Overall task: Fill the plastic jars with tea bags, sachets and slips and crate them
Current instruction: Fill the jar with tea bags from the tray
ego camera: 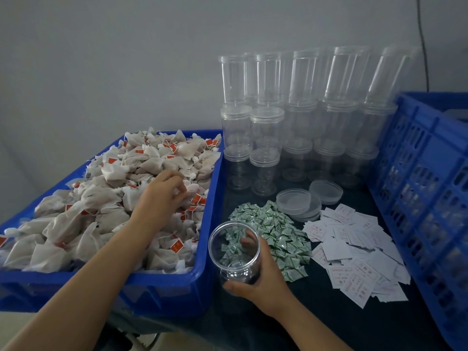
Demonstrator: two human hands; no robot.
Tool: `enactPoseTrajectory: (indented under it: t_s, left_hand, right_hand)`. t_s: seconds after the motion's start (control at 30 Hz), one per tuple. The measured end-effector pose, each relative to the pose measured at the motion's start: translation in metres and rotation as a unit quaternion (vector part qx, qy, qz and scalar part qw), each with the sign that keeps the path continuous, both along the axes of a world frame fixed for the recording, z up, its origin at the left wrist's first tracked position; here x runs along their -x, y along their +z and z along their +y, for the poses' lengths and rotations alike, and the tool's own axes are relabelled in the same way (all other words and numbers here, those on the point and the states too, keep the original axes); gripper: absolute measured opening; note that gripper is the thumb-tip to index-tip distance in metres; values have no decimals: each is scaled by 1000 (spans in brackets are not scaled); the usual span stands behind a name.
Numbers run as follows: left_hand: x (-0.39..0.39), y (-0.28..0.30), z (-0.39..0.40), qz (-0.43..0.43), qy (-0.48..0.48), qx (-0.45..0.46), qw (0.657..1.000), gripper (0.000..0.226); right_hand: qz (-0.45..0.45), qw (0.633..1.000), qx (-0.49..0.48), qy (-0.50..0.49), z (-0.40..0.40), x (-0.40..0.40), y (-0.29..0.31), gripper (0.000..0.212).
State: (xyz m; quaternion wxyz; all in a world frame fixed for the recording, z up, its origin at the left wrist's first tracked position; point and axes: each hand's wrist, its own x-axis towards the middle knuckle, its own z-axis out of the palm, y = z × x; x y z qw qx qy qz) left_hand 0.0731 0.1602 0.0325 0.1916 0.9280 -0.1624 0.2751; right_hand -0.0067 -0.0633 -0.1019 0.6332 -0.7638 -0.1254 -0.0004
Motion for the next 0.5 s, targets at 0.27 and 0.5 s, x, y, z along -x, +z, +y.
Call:
enactPoseTrajectory:
  t_s: [0.27, 0.5]
  left_hand:
    - [13, 31, -14, 24, -27, 41, 998, 9]
    - [41, 46, -46, 24, -190, 47, 980, 31]
  right_hand:
    - [11, 1000, -2, 5, -1, -1, -4, 105]
    - [12, 1000, -2, -3, 0, -2, -5, 108]
